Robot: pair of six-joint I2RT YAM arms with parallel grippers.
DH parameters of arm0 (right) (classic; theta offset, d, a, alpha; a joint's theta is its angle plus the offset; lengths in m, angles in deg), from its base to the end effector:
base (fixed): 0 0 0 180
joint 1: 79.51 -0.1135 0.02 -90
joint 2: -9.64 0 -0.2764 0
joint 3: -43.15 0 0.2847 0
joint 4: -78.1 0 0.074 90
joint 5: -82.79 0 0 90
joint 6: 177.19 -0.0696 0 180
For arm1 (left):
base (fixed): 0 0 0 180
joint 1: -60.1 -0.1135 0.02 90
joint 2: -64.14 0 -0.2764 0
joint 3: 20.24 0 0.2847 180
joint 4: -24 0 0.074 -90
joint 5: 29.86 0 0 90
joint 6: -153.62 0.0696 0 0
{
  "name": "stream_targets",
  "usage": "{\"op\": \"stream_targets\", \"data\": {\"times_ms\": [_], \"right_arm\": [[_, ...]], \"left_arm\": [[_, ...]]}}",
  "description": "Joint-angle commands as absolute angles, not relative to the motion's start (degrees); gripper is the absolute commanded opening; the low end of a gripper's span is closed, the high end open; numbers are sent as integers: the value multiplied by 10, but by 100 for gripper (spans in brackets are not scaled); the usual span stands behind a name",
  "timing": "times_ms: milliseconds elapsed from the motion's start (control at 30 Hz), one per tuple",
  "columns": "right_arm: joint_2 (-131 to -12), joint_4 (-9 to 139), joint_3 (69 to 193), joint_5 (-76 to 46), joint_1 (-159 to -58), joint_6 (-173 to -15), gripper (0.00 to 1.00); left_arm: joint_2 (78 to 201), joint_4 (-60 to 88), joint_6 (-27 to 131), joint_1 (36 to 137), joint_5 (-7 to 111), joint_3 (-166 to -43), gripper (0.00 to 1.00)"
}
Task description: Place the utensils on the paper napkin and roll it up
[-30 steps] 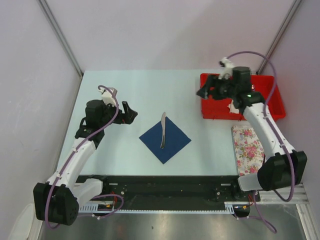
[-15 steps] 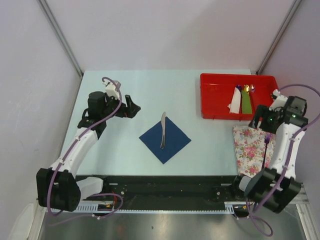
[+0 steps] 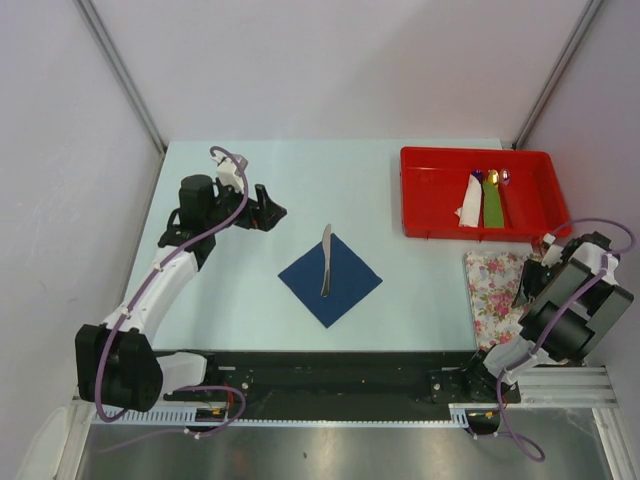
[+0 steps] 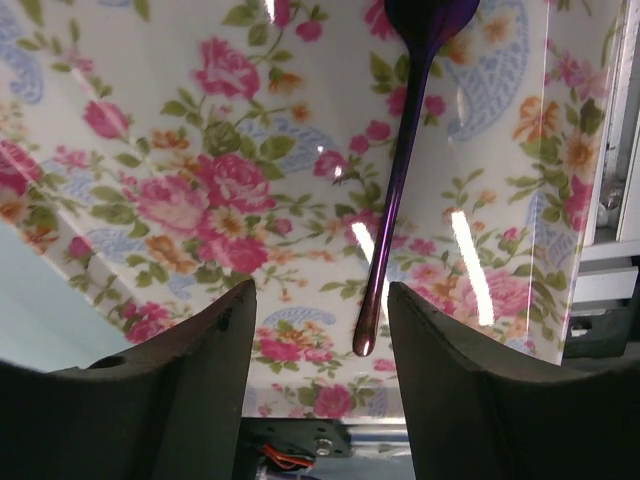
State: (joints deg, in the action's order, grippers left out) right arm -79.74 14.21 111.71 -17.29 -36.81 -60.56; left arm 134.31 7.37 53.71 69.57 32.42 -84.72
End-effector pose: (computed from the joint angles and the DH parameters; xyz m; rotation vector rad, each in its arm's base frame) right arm 0.2260 -0.1920 0.1468 0.4022 2.9353 0.1371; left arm 0.3251 -0.0870 0.2938 0.3152 1.9519 -0.6946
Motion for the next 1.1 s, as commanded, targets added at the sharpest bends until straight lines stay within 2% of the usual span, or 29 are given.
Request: {"op": "stream_targets", "data": {"times_ms": [0, 267, 467, 833, 933, 1067], "right_arm": [[-821, 215, 1108, -147, -366, -590, 57], [-864, 254, 1117, -135, -361, -587, 54], [-893, 280, 1129, -148, -361, -585, 44], [-912, 304, 1111, -191, -386, -595, 38], [-920, 309, 1108, -195, -399, -609, 29], [-922, 298, 1116, -195, -407, -619, 0]], "left_arm": [[1345, 88, 552, 699, 319, -869, 100], [1358, 94, 550, 699, 313, -868, 100], [1379, 103, 546, 699, 306, -876, 100], [1400, 105, 554, 699, 301, -891, 100], [1403, 106, 557, 699, 299, -894, 100], [1404, 107, 564, 699, 297, -896, 100]]}}
